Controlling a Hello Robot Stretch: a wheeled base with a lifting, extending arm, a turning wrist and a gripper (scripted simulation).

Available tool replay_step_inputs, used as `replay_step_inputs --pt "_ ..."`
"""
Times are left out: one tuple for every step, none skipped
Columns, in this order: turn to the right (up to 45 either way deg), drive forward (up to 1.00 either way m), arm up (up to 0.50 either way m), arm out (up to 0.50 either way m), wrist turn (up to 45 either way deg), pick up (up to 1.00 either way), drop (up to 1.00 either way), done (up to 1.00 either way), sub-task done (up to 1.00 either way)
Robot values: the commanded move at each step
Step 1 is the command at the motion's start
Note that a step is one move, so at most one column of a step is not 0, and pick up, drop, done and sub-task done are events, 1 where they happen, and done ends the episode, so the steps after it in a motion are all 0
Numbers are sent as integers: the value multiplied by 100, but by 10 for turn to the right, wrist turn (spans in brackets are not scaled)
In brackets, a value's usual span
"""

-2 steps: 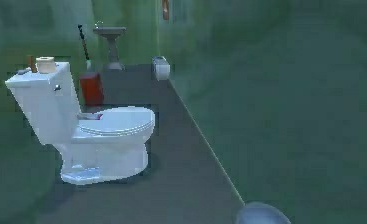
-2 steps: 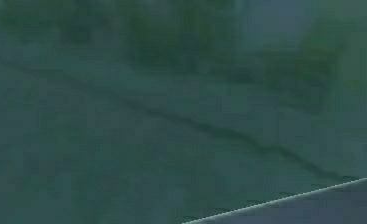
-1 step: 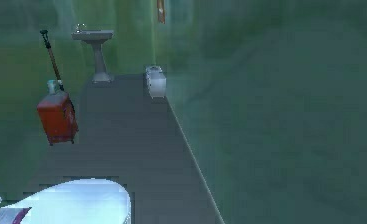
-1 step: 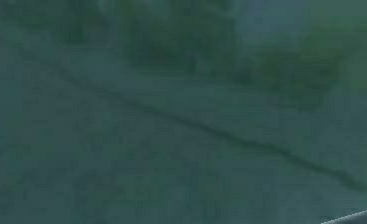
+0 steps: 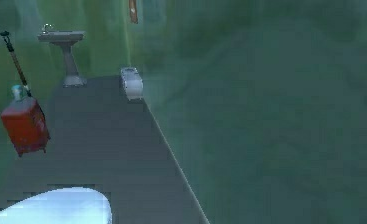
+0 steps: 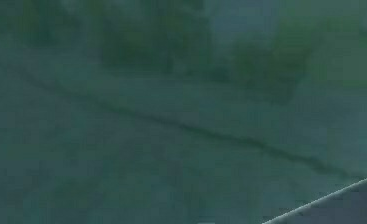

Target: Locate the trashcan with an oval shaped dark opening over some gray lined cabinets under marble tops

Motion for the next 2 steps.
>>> replay_step_inputs --pt "0 55 0 0 0 0 0 0 0" --pt "-180 0 0 0 0 0 0 0 0"
